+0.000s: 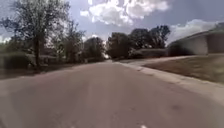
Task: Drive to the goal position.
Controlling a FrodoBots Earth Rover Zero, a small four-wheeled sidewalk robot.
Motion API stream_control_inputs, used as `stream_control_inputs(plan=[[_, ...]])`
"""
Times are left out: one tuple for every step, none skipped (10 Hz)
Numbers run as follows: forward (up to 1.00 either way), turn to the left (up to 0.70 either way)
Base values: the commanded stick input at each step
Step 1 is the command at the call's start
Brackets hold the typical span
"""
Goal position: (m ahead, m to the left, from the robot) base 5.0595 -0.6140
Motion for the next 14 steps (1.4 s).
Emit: stream_control_inputs(plan=[[0.70, 0.00], [0.70, 0.00], [0.70, 0.00], [0.70, 0.00], [0.70, 0.00], [0.70, 0.00], [0.70, 0.00], [0.70, 0.00], [0.70, 0.00], [0.70, 0.00], [0.70, 0.00], [0.70, 0.00], [0.70, 0.00], [0.70, 0.00]])
